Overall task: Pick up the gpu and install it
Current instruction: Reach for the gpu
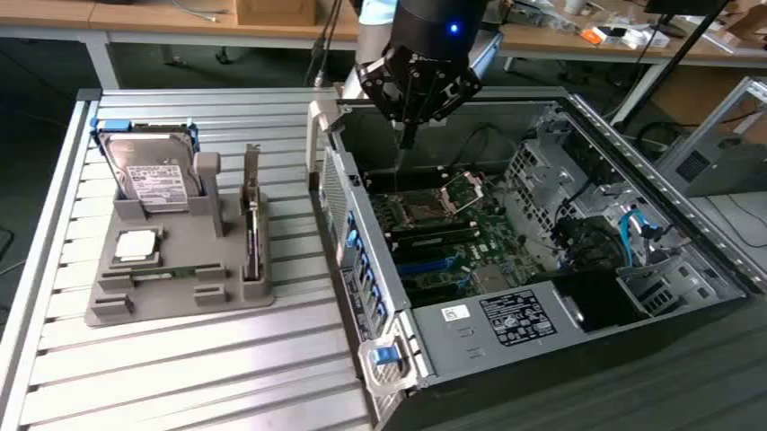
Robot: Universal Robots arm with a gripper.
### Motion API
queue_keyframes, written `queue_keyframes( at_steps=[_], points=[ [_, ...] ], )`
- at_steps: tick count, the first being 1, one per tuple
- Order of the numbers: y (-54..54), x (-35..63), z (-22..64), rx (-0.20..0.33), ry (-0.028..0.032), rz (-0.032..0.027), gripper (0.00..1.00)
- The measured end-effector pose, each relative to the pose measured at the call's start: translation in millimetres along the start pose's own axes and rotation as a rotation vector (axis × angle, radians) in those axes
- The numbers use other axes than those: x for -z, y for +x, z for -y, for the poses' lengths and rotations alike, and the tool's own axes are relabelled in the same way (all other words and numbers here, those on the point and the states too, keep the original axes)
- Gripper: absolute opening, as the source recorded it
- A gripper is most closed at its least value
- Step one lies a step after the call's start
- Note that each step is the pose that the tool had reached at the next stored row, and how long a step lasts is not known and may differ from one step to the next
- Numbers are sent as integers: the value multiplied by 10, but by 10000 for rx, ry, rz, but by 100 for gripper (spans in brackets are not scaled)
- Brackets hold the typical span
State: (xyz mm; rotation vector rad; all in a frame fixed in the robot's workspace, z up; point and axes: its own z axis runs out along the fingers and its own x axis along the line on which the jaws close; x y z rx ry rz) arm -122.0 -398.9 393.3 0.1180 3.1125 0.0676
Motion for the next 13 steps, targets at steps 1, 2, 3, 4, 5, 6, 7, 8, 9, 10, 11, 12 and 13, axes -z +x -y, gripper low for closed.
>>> queue_keyframes(
  at_steps=[1,2,3,4,5,6,7,8,9,10,11,12,13],
  points=[
    [3,0,0,0,0,0,10],
    [12,0,1,-1,0,0,10],
    [16,0,1,-1,0,0,10],
    [22,1,2,0,0,0,10],
    [33,1,3,0,0,0,10],
    [46,1,3,0,0,1,10],
    [55,2,4,1,0,0,10],
    [64,2,5,0,1,1,10],
    [73,2,5,0,0,0,10],
    [83,3,6,0,1,0,10],
    [93,3,7,1,0,0,10],
    [104,3,8,-1,0,1,10],
    [112,3,8,0,-1,1,10]
  ],
)
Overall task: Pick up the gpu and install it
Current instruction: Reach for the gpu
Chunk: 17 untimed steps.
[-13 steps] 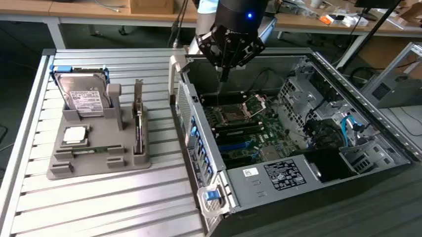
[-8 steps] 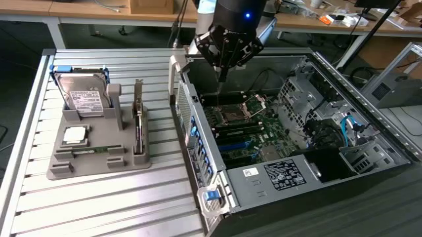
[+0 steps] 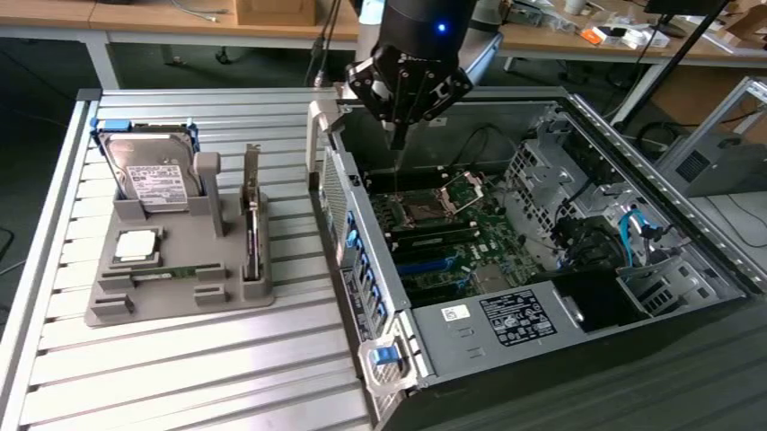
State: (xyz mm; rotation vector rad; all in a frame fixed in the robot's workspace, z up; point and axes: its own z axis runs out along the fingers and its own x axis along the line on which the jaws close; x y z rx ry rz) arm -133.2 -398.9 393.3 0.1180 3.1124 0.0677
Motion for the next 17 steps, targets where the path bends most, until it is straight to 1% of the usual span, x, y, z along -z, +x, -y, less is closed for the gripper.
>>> queue_keyframes(
  at_steps=[17],
  points=[
    [101,3,8,1,1,0,10]
  ],
)
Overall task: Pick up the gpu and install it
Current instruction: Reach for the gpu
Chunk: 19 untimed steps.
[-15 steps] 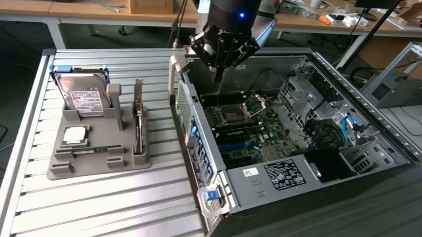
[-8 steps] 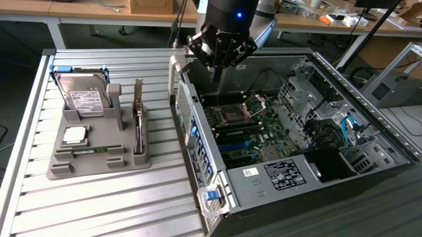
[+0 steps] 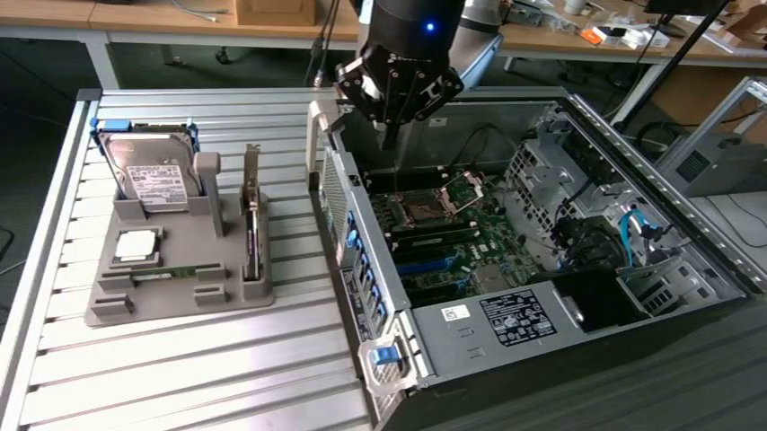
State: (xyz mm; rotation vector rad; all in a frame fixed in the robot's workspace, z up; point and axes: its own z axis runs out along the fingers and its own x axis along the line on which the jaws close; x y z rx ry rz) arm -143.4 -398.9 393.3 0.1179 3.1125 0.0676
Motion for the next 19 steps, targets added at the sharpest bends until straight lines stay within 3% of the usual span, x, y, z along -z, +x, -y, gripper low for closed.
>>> queue_keyframes(
  at_steps=[19],
  points=[
    [45,1,3,0,0,0,10]
  ],
)
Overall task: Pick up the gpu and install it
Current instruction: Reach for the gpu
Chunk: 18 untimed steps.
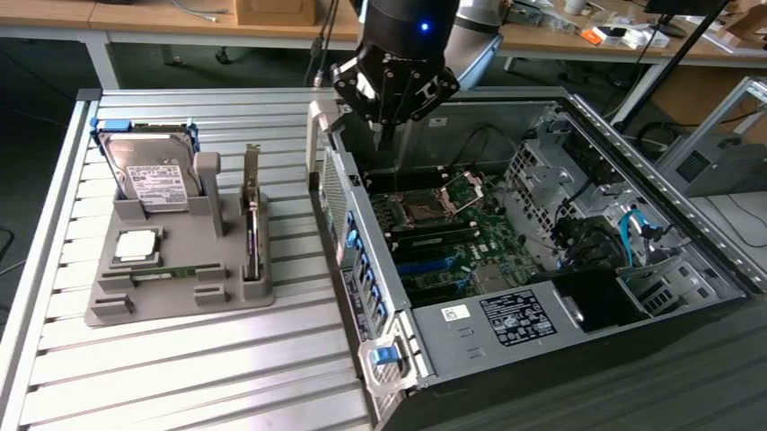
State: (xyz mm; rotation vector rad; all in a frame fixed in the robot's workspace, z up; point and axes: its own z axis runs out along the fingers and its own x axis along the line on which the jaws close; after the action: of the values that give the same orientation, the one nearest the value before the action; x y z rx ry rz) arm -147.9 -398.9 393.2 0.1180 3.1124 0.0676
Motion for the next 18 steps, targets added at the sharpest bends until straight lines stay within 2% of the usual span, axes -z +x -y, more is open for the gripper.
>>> queue_keyframes(
  at_steps=[18],
  points=[
    [58,1,4,0,0,0,10]
  ],
)
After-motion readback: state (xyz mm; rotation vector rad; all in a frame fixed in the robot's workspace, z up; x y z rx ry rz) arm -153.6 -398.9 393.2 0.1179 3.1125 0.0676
